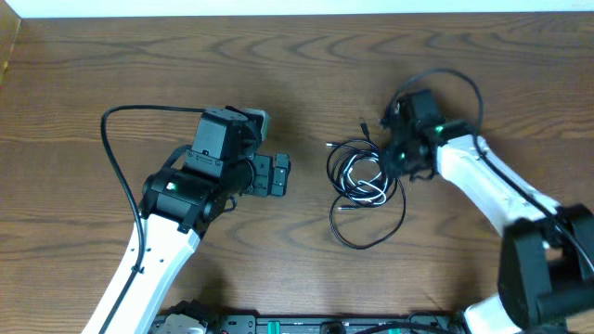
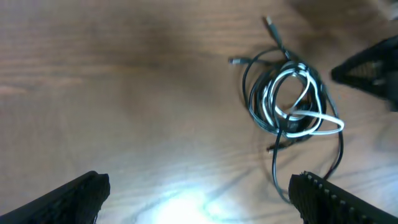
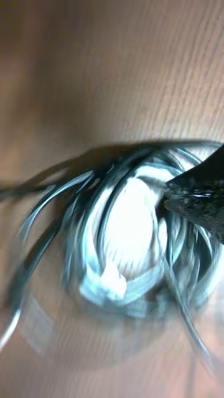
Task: Untangle cables
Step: 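Lower the right gripper onto the cable bundle and grasp a black cable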
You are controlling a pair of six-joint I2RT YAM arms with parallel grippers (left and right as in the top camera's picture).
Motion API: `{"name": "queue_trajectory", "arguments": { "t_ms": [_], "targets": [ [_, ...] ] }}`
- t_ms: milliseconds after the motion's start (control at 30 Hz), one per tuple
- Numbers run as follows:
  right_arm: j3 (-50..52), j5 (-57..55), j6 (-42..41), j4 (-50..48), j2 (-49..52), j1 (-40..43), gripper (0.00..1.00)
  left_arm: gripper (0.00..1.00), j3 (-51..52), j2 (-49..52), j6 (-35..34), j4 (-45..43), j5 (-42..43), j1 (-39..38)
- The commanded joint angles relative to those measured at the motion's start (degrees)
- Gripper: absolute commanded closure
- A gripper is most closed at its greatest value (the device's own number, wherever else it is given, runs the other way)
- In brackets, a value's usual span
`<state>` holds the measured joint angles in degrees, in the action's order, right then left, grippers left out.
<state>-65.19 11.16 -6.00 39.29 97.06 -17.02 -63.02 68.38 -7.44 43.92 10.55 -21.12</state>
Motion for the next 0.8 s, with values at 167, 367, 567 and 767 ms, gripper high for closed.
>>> {"name": "queue_trajectory", "arguments": {
  "t_ms": [167,367,567,767],
  "targets": [
    [-12.57,-7.37,-0.83,5.70,-16.81,-0.28,0.95,0.02,-0.96,0.44,-1.42,-3.78,4.46,-0.20],
    [-9.92,-8.59,3.56,8.92,-14.62,-0.33,0.71,0.02,-0.96,0.44,-1.42,-3.76,5.09,-0.17],
    [-4.55,-6.67,5.46,7.80,-8.85,-0.35,0.49,0.02,-0.96,0.44,-1.40,-3.74,5.09,-0.20],
    [-0.33,-6.47,5.66,4.13,-2.38,-0.35,0.48,0.02,-0.96,0.44,-1.38,-3.74,5.07,-0.17]
  ]
}}
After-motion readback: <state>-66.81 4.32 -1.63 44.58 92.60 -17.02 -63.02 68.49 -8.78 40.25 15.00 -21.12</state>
